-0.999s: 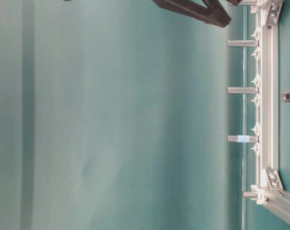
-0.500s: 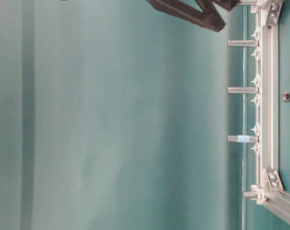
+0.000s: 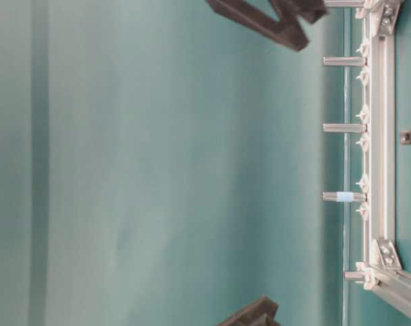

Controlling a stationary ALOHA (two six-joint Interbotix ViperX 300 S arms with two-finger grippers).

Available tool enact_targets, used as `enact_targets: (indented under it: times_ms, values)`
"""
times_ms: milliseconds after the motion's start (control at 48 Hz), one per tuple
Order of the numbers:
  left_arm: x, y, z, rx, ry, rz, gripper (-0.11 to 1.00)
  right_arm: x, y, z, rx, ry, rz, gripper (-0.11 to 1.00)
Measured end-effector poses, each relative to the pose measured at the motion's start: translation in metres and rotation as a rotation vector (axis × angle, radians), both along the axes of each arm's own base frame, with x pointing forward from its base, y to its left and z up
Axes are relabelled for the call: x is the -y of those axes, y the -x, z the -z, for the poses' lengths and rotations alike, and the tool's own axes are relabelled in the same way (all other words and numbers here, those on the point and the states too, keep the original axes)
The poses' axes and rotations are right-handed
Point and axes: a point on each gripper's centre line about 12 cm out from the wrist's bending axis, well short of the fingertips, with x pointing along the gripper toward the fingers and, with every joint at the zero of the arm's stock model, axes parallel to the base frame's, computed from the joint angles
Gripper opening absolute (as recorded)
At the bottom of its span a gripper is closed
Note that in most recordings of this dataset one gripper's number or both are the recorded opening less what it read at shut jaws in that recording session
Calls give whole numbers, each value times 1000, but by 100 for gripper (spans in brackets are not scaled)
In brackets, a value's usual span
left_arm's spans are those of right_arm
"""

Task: Insert the wire through the string loop located in the center.

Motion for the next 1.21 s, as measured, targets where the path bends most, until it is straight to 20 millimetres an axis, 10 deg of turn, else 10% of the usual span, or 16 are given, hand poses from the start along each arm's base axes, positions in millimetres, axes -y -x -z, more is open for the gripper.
enact_targets:
  times_ms: [1208]
  values:
    - [-1,6,4,-6,-1,-2,48,1,5,5,15,2,4,77]
